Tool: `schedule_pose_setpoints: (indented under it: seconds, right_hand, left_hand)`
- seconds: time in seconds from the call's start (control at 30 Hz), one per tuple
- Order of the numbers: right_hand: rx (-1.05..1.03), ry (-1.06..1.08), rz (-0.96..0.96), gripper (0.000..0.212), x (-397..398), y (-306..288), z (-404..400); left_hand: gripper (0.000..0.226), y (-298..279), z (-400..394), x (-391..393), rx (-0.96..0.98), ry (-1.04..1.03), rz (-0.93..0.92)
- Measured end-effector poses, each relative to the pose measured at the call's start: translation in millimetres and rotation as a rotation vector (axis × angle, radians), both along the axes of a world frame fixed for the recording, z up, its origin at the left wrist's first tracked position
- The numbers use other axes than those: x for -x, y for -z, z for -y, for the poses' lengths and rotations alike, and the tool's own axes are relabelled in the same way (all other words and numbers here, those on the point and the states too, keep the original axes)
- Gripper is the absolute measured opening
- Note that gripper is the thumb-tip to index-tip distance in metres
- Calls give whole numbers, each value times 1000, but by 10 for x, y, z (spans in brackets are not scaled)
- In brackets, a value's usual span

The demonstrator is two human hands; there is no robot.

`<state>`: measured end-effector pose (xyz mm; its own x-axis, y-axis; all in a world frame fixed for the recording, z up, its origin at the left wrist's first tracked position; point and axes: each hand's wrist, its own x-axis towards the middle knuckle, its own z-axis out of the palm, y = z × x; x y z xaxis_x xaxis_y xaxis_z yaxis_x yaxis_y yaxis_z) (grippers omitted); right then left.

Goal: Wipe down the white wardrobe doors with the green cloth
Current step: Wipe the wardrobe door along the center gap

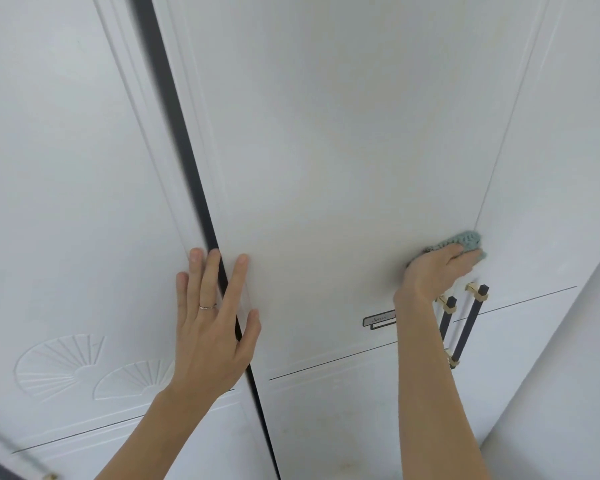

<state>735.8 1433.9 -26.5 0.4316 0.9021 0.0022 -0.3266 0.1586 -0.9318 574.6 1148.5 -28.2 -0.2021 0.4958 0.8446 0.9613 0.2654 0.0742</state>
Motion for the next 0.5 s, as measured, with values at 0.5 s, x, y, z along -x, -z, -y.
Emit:
schedule_pose_setpoints:
  seconds: [0.5]
  right_hand:
    - [-141,-14,166,61,-189,-176,44]
  left_hand:
    - [63,10,-20,-28,-30,10,26]
